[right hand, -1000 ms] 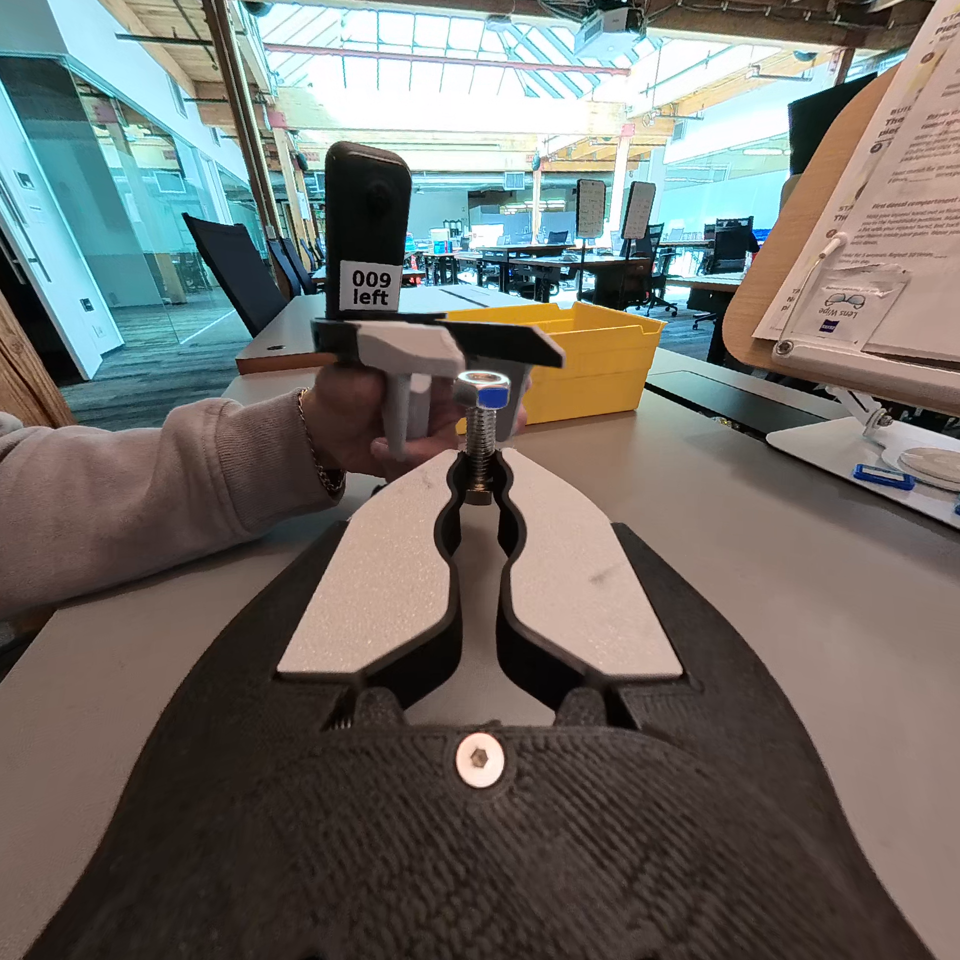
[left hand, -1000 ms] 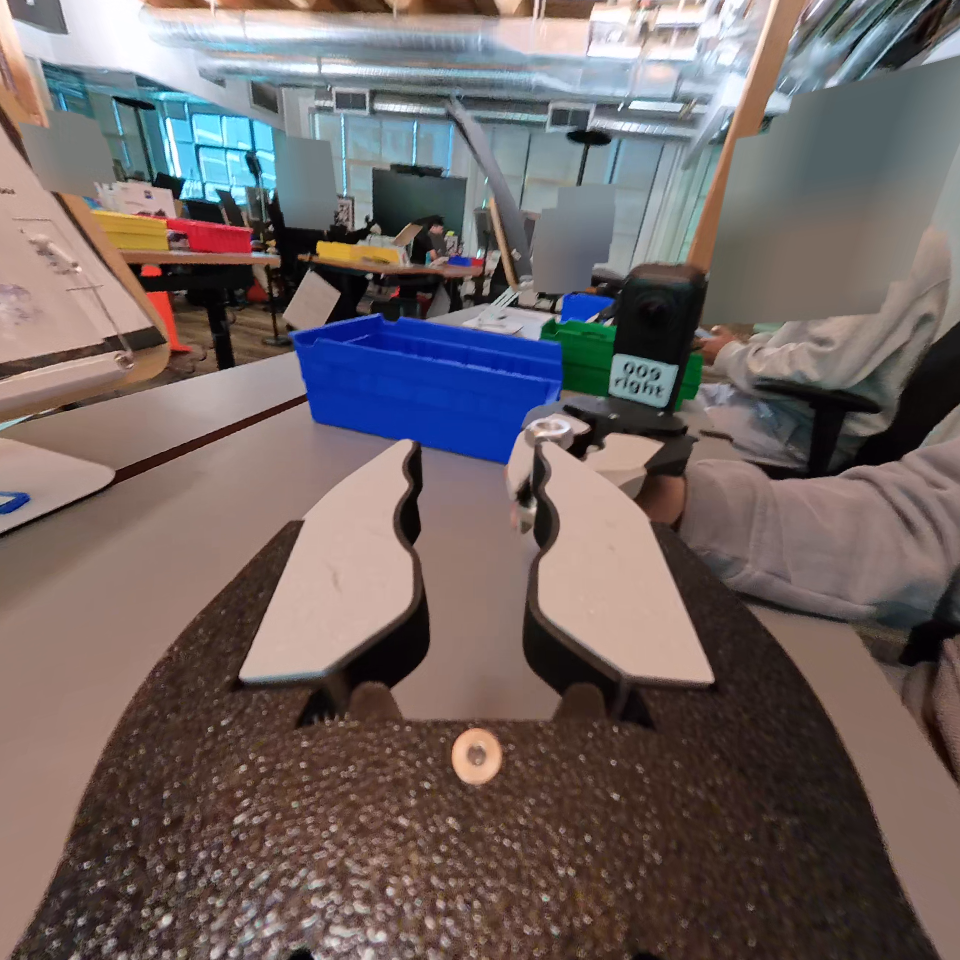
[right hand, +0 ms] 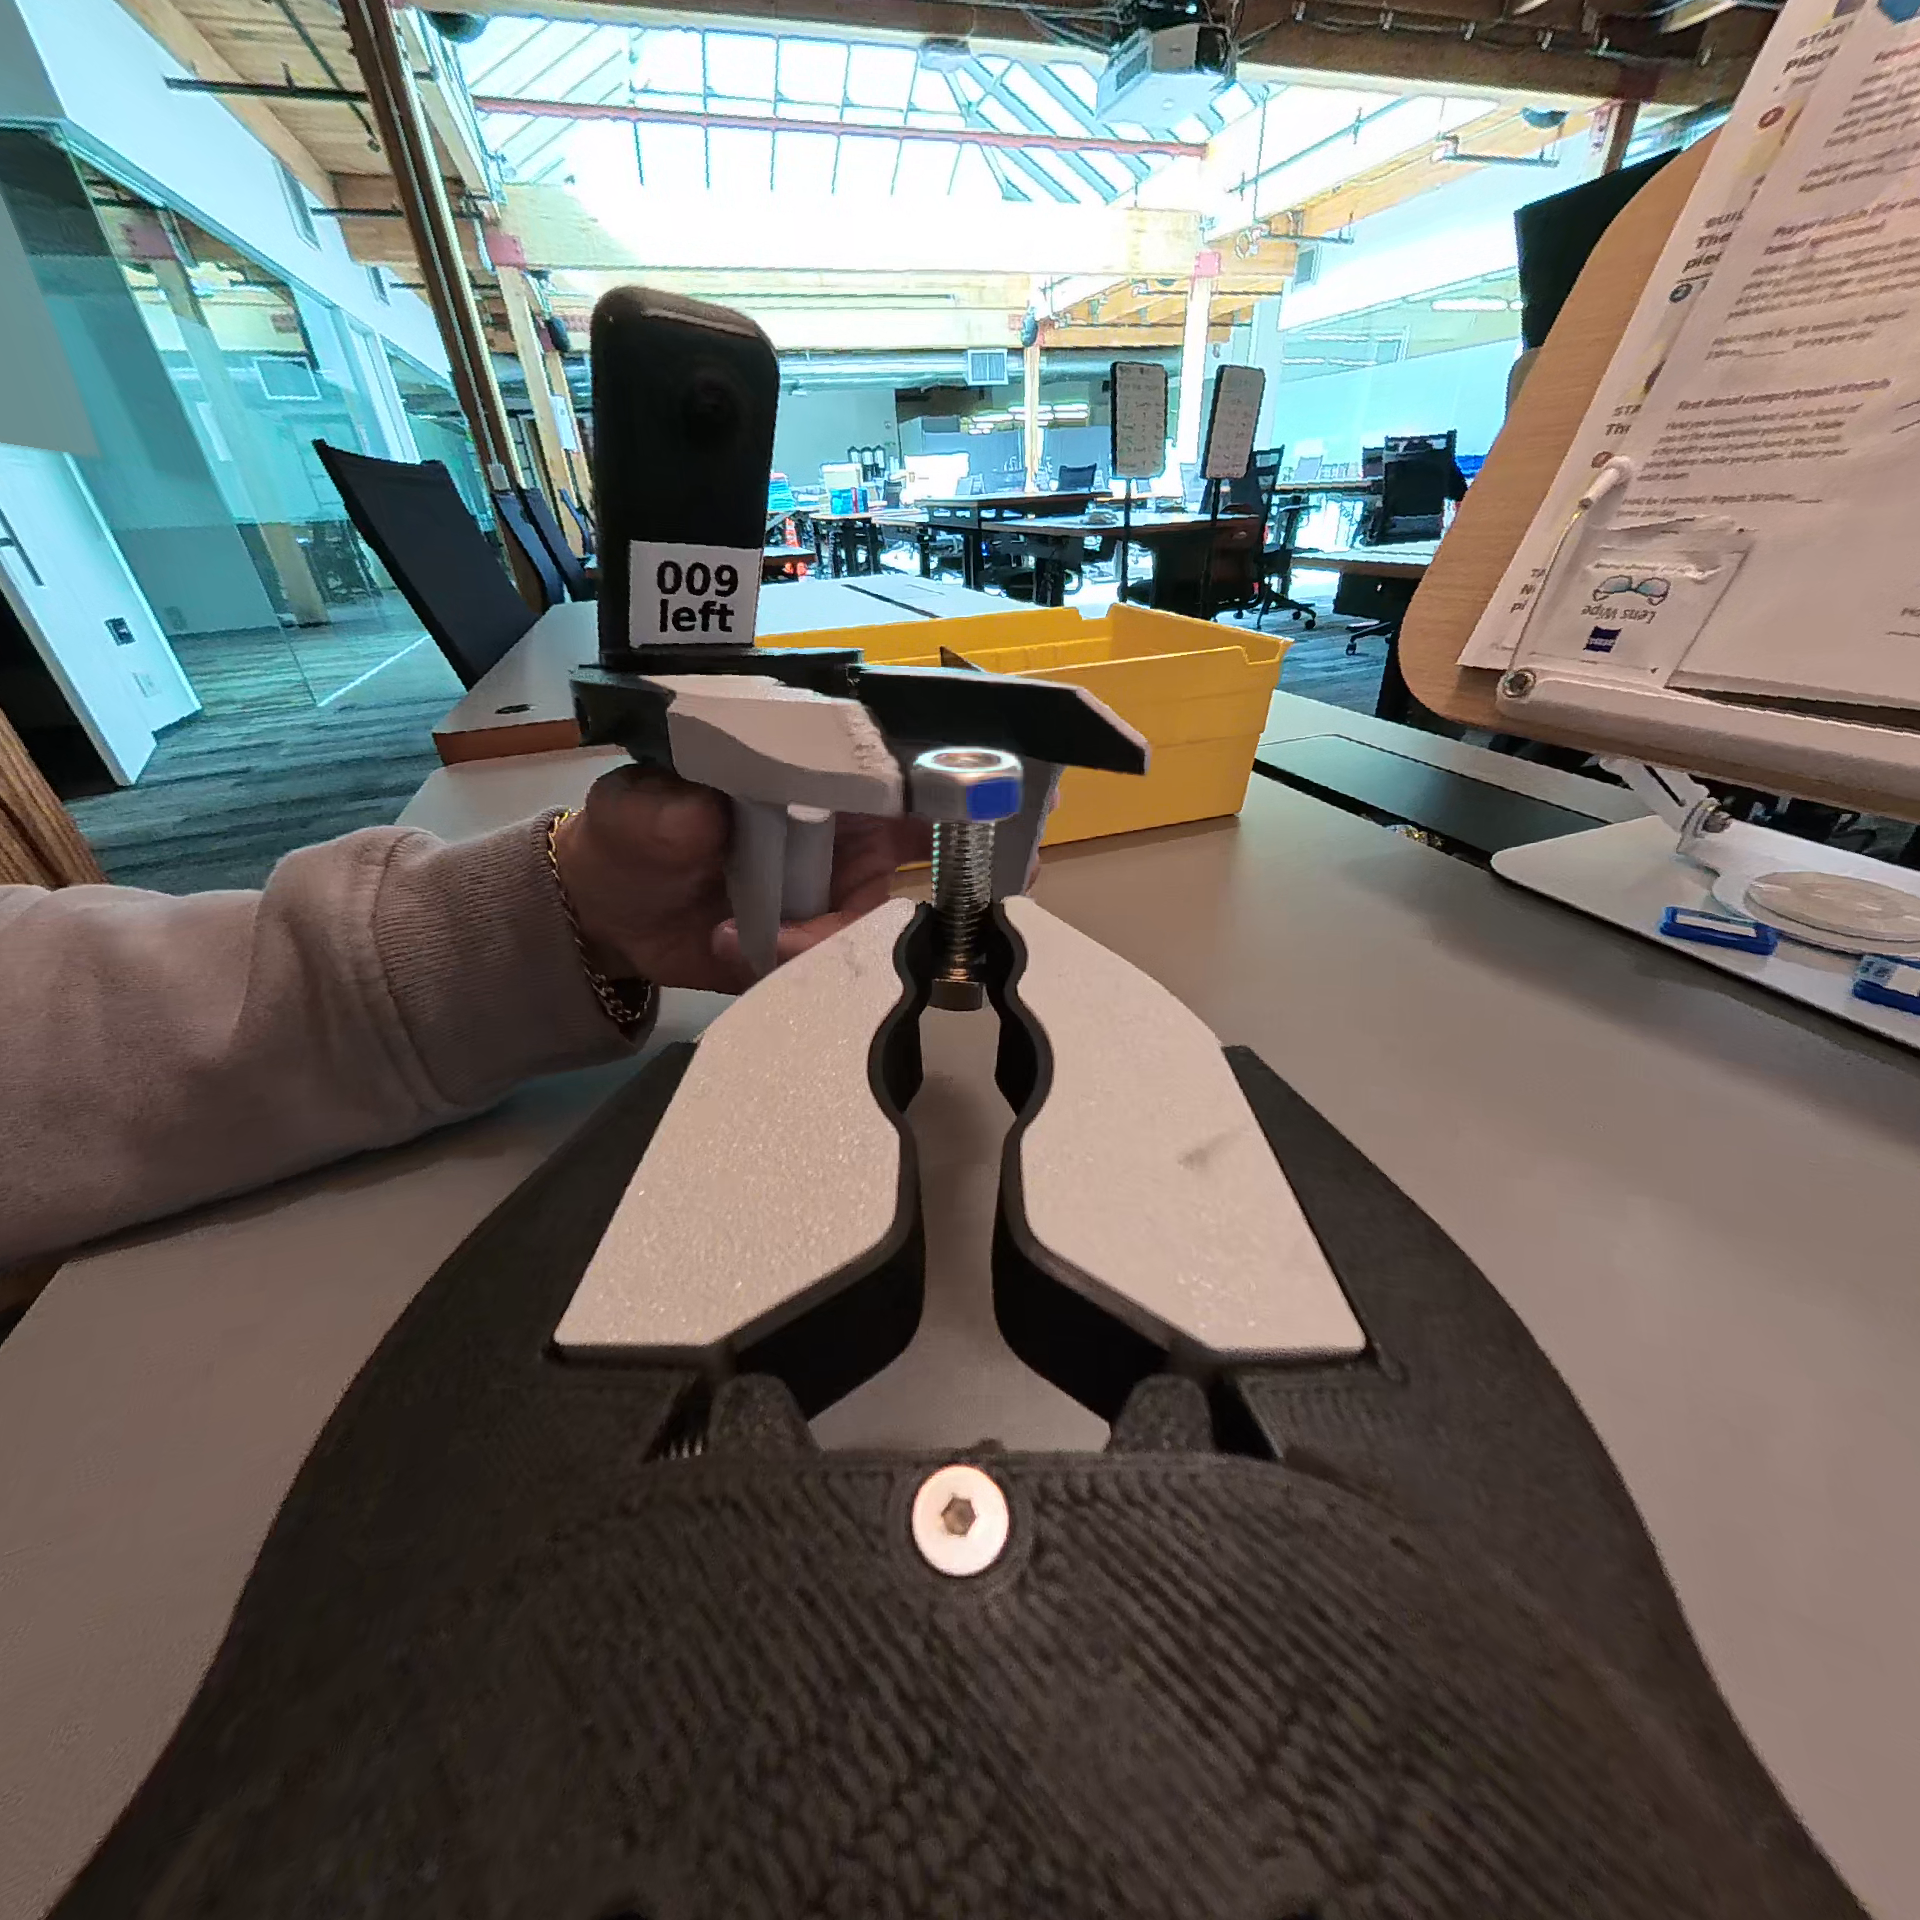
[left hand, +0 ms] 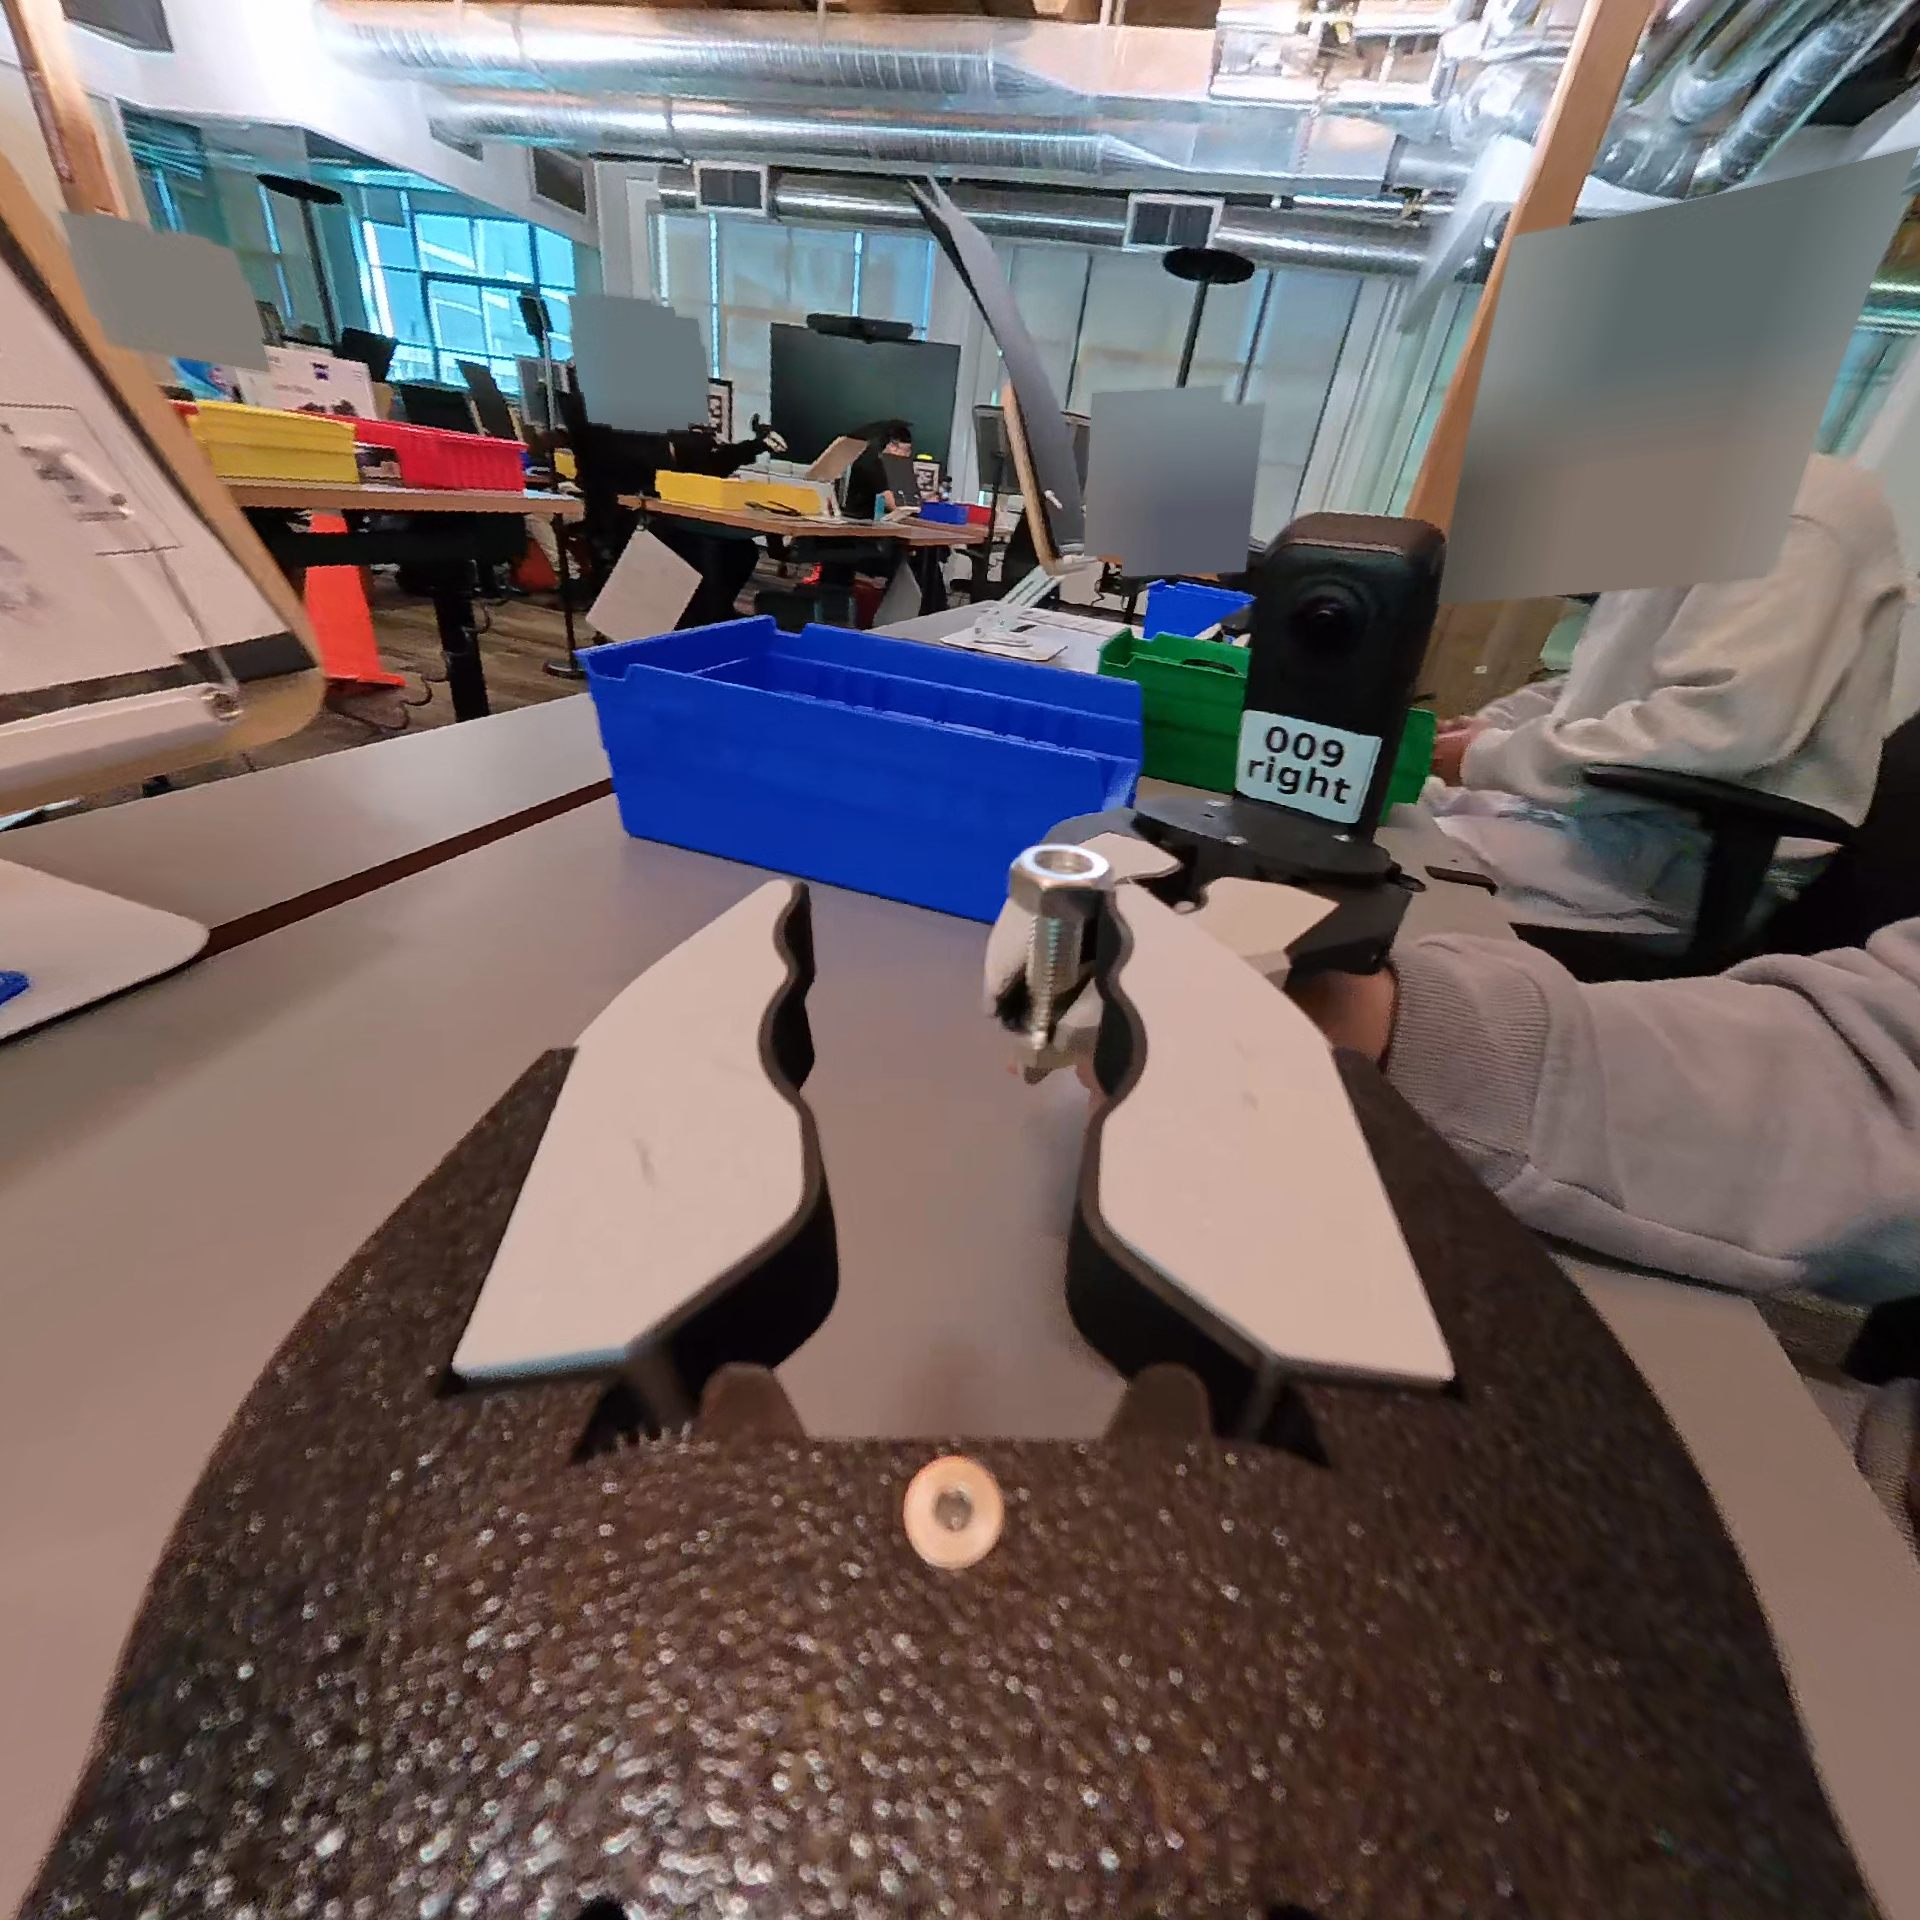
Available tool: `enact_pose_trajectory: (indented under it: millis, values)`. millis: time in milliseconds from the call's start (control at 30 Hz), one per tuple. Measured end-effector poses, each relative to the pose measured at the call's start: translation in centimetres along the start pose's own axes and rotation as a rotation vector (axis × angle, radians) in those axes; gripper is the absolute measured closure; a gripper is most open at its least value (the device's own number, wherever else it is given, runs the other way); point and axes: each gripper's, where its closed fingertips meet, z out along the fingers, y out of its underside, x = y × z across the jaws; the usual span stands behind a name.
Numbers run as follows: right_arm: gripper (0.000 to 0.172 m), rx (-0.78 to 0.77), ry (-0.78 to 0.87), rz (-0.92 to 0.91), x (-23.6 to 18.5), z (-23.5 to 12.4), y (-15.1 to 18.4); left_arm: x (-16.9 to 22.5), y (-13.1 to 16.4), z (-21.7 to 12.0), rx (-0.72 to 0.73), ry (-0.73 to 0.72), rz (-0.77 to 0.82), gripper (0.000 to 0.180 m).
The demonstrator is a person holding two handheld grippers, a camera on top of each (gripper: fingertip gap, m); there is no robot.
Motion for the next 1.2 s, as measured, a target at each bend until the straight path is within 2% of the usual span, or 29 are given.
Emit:
enact_pose_trajectory:
  millis: [100, 233, 367, 633, 767, 900, 1033, 1100, 1200]
  values:
    - [0.163, 0.013, 0.008, 0.004, 0.2, -0.2, -0.3, -1.6, -0.1, -1.0, 0.001, -0.068, -0.005, 0.133]
    - [0.163, -0.004, 0.008, -0.001, 0.1, 0.0, 0.1, -0.3, -1.0, -0.7, 0.056, 0.002, -0.035, 0.131]
    - [0.163, -0.015, -0.003, -0.003, -0.2, 0.3, 0.3, 1.0, -0.2, 0.6, 0.019, 0.035, -0.015, 0.128]
    - [0.163, 0.015, 0.023, 0.018, 0.6, -0.3, -0.3, -1.7, 0.0, -0.8, 0.025, -0.059, -0.054, 0.128]
    - [0.163, 0.002, 0.015, 0.016, 0.4, -0.1, 0.0, -0.4, -0.6, -0.3, 0.059, -0.004, -0.069, 0.125]
    - [0.163, -0.009, 0.003, 0.012, 0.0, 0.2, 0.3, 0.4, 0.1, 0.8, 0.025, 0.007, -0.047, 0.123]
    - [0.163, -0.005, 0.021, 0.019, 0.5, 0.0, 0.2, -0.8, 0.2, 0.3, 0.026, -0.036, -0.065, 0.121]
    - [0.163, 0.008, 0.028, 0.023, 0.8, -0.3, 0.0, -2.1, 0.4, -0.3, 0.015, -0.093, -0.069, 0.127]
    - [0.163, 0.013, 0.032, 0.024, 0.9, -0.3, -0.2, -1.9, 0.3, -0.5, 0.019, -0.069, -0.086, 0.125]
